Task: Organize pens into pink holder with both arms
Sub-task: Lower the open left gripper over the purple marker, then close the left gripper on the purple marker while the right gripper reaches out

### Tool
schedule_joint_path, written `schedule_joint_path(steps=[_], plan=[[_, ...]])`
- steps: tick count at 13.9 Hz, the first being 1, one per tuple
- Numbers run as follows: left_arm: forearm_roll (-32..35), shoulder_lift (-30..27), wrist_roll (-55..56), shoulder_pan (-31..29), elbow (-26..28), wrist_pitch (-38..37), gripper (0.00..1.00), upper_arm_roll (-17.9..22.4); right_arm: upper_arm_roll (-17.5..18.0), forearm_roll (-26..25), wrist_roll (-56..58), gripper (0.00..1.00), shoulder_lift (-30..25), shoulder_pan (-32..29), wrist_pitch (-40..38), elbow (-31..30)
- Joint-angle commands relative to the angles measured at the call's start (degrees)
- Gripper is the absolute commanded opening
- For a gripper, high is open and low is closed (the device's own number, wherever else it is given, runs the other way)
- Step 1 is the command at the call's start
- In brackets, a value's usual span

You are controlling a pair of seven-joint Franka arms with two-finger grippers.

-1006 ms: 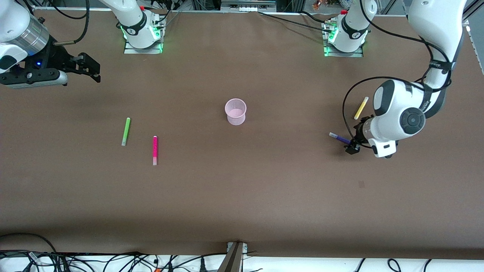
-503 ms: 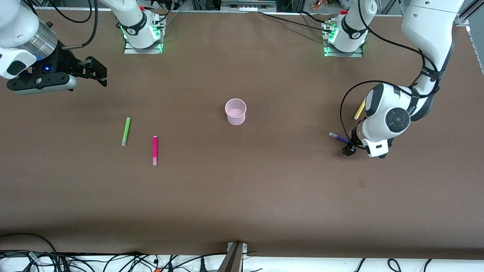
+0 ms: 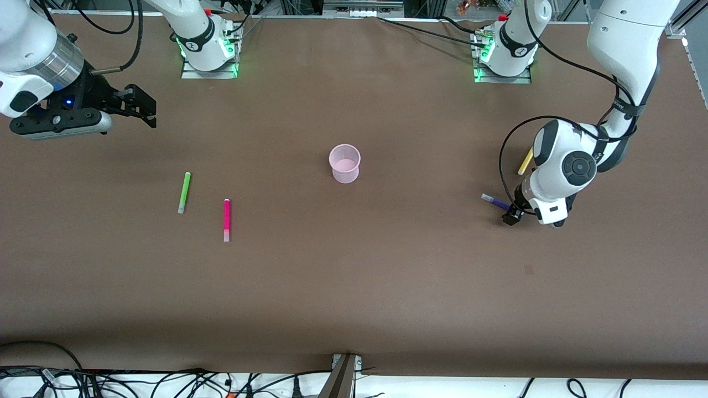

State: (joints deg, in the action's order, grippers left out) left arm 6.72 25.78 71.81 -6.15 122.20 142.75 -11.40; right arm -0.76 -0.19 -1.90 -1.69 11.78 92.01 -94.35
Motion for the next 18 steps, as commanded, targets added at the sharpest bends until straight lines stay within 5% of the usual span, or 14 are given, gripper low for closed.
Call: schedule_joint_path(steps=[1, 7, 13, 18], plan=[[1.5, -0.1, 0.4, -0.5, 0.7, 1.2, 0.83, -0.2, -0.1, 1.2, 0.6, 1.0, 0.4, -0.1, -0.9, 1.3], [1.6, 1.9, 0.4, -0.4, 0.7, 3.5, 0.72, -0.1, -0.1, 1.2, 0.6, 1.0, 0.4, -0.1, -0.8, 1.3], [2.1, 1.6, 0.3, -0.5, 0.4, 3.4, 0.0, -0.1, -0.4, 1.8, 0.5, 1.0, 1.2, -0.4, 0.4, 1.4], [2.0, -4.8, 1.1, 1.1, -2.3, -4.3, 0.0, -1.8, -0.2, 1.5, 0.6, 1.0, 6.5, 0.2, 1.6, 1.4]])
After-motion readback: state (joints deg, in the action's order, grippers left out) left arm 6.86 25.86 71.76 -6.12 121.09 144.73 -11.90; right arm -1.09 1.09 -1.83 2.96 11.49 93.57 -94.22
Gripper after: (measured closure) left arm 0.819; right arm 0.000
